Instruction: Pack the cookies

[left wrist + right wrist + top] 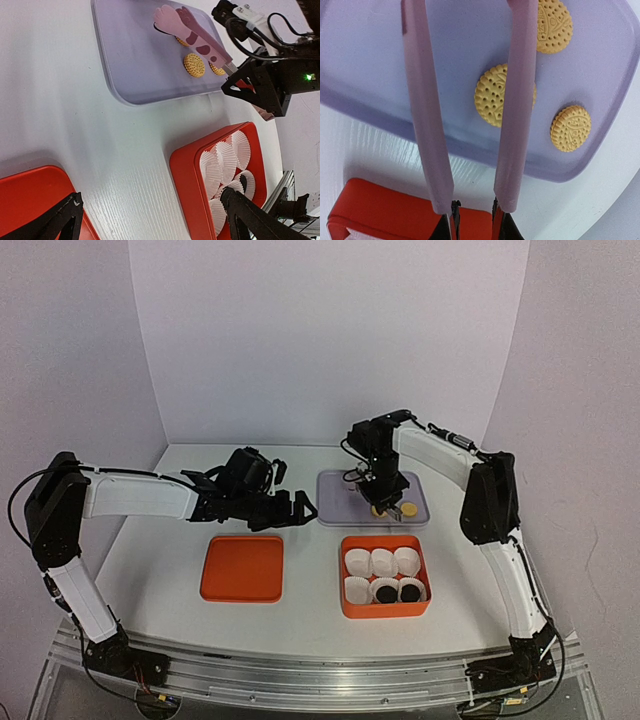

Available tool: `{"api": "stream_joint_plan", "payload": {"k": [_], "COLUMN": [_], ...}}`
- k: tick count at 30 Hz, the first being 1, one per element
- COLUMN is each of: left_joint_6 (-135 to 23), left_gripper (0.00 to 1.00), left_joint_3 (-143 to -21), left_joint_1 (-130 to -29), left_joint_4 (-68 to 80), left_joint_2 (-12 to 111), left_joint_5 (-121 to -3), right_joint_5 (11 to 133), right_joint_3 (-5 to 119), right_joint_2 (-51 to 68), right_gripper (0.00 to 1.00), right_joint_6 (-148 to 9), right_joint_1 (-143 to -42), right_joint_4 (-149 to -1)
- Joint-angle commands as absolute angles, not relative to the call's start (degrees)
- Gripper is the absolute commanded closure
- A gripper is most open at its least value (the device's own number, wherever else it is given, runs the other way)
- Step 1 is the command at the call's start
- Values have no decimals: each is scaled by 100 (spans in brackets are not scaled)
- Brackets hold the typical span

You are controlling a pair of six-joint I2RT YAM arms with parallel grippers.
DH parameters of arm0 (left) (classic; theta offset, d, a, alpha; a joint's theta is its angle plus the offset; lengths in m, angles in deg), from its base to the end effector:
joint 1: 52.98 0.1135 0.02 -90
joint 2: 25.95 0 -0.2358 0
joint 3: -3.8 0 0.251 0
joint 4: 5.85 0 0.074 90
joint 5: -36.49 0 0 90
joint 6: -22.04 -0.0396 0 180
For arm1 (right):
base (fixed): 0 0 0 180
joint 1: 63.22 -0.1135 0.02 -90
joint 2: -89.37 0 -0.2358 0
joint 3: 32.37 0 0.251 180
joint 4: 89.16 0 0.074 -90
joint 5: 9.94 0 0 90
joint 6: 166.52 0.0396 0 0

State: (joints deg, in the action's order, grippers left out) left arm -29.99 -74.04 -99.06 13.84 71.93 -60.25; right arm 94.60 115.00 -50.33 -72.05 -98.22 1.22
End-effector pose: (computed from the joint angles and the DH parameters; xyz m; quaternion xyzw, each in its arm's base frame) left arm 0.2570 -0.2735 0.1886 0.0888 0.8997 -0.3234 0.2794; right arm 0.3848 0.2573 0.1881 -0.2529 0.9571 -0.0976 0.1020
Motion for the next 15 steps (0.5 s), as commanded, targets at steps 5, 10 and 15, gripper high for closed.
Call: {"api": "stream_joint_plan", "payload": {"k": [5, 10, 15], "left_joint_6": [-2989, -2992, -2989], "left_gripper": [0, 0, 0], "left_joint_3": [-7439, -7441, -7397], "left_joint_1": [-9912, -9912, -9912], "left_joint_4": [1105, 1072, 1008], "left_joint_2": [6957, 6965, 6943], "left_joint_5": [-6032, -6022, -6017], "right_joint_5": [8981, 8466, 8210], "right_joint_3": [10654, 9883, 8566], "right_joint_2": [-3756, -3136, -2037], "right_gripper": [100, 100, 100], "right_joint_6": [-7190, -7118, -7130], "right_joint_1": [-9803, -9828, -10055], "right_joint_4": [460, 231, -222]}}
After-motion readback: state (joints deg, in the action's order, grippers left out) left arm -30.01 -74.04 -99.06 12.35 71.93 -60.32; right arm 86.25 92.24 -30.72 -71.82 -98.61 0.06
